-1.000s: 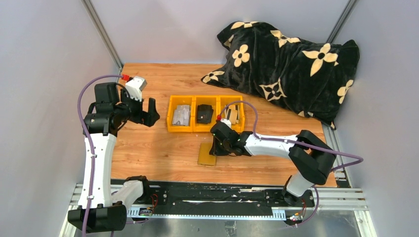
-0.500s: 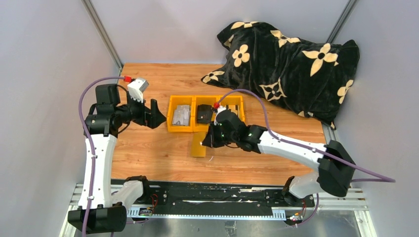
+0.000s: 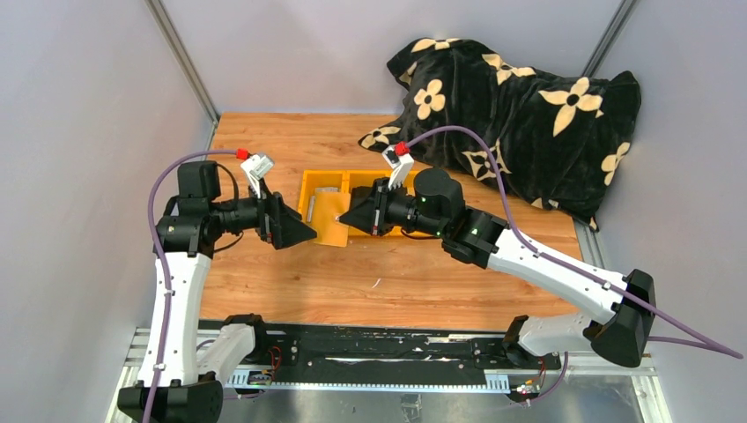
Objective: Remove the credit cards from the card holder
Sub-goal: Open the card holder.
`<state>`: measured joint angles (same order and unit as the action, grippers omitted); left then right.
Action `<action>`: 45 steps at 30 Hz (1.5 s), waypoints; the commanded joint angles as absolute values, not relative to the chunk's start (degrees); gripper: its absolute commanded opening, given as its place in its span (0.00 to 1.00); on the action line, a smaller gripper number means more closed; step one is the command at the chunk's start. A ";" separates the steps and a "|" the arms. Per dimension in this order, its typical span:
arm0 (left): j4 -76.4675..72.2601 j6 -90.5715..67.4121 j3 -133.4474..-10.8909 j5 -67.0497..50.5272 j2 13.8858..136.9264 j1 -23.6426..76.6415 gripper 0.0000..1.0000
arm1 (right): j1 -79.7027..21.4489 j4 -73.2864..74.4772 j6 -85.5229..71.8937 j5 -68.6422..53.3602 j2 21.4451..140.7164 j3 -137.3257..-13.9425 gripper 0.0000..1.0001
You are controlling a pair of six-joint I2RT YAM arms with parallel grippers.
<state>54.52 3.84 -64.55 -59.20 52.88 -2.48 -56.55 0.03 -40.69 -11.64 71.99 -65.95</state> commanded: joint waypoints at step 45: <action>50.12 4.84 -65.64 -50.33 43.96 -2.15 0.00 | -68.12 20.12 -40.32 13.97 88.76 -93.77 0.64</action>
